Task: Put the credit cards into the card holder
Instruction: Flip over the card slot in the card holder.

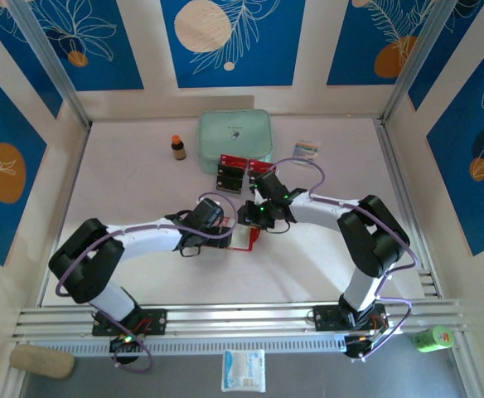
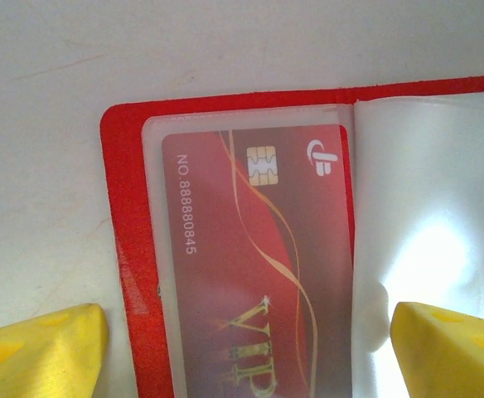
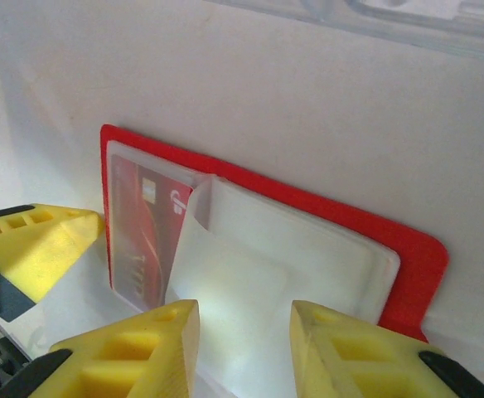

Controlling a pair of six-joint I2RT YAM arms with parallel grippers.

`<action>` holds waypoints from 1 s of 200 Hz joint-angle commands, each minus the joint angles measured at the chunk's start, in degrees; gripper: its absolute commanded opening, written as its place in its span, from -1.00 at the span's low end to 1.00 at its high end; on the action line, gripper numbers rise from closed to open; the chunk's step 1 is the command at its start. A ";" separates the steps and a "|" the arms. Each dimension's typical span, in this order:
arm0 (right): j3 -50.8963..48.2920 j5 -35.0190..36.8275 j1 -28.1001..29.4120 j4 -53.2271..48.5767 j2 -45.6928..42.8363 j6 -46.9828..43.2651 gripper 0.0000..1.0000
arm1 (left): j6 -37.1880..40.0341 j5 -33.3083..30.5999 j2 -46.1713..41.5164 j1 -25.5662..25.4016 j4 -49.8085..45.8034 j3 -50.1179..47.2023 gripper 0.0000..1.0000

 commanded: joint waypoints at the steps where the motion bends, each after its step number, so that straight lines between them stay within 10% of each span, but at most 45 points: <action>1: 0.47 -2.18 -0.01 1.03 1.69 0.93 -0.30 | 0.05 0.60 -1.38 -0.48 -0.58 -0.86 0.75; 145: 2.94 -7.70 0.38 4.95 4.07 2.04 -0.22 | 0.33 0.07 -2.52 -0.48 -0.11 -1.74 0.69; 200: 4.63 -9.43 2.53 5.49 1.97 3.61 -0.16 | 0.90 -3.67 -10.20 0.34 -5.51 -0.16 0.98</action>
